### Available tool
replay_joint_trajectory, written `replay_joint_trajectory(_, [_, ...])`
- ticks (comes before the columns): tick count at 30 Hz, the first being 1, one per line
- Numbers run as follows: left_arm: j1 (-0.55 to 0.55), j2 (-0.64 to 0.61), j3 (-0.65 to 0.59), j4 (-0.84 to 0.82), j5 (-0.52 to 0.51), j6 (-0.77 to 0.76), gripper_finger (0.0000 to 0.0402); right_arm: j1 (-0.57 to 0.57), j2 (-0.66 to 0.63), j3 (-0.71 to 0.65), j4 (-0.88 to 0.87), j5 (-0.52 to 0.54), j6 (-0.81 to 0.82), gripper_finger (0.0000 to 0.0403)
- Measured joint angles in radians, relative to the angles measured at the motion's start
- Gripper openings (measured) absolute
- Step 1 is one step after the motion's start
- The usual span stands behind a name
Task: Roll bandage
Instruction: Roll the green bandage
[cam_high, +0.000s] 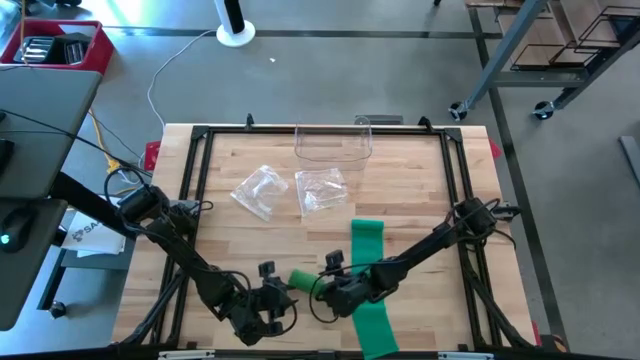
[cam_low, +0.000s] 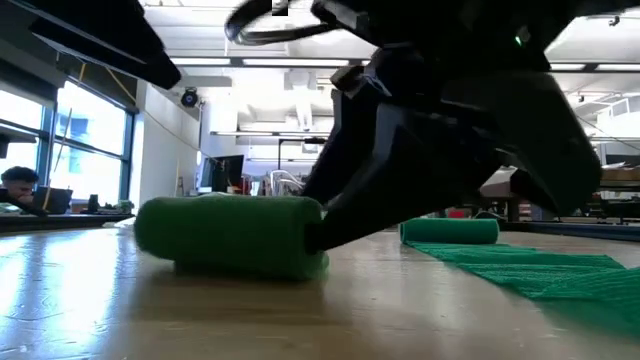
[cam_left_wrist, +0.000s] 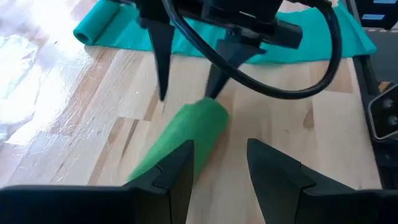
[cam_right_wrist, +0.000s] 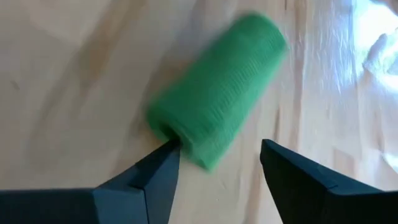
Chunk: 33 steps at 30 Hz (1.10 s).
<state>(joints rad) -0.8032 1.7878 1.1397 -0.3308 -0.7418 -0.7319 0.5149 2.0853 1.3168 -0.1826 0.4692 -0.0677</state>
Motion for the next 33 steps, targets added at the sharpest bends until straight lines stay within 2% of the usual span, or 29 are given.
replay_joint_trajectory(6, [0.02,0.015,0.0,-0.013,0.0,0.008,0.0142,-0.002,0.0,0.106,-0.26,0.001,0.014,0.0216])
replay_joint_trajectory(9, [0.032,0.043,0.0,-0.011,0.003,0.009,0.0142,-0.001,0.0,0.152,-0.355,-0.009,0.075,0.0215])
replay_joint_trajectory(13, [0.044,0.098,0.0,-0.009,0.052,0.01,0.0142,0.009,0.0,0.191,-0.44,-0.088,0.135,0.0211])
replay_joint_trajectory(18, [0.057,0.151,0.0,0.019,0.046,0.034,0.0142,0.063,0.0,0.23,-0.518,-0.104,0.221,0.0202])
replay_joint_trajectory(22, [0.058,0.144,0.0,0.101,0.095,0.073,0.0142,0.108,0.0,0.241,-0.482,-0.104,0.225,0.0199])
replay_joint_trajectory(26, [0.038,0.142,0.008,0.11,0.155,0.097,0.0142,0.102,0.0,0.241,-0.41,-0.105,0.236,0.0199])
replay_joint_trajectory(31, [0.019,0.143,0.002,0.03,0.141,0.025,0.0142,0.042,0.008,0.241,-0.209,-0.116,0.298,0.0199])
replay_joint_trajectory(33, [0.017,0.143,0.002,0.03,0.126,0.005,0.0142,0.011,0.026,0.241,-0.144,-0.169,0.326,0.0199])
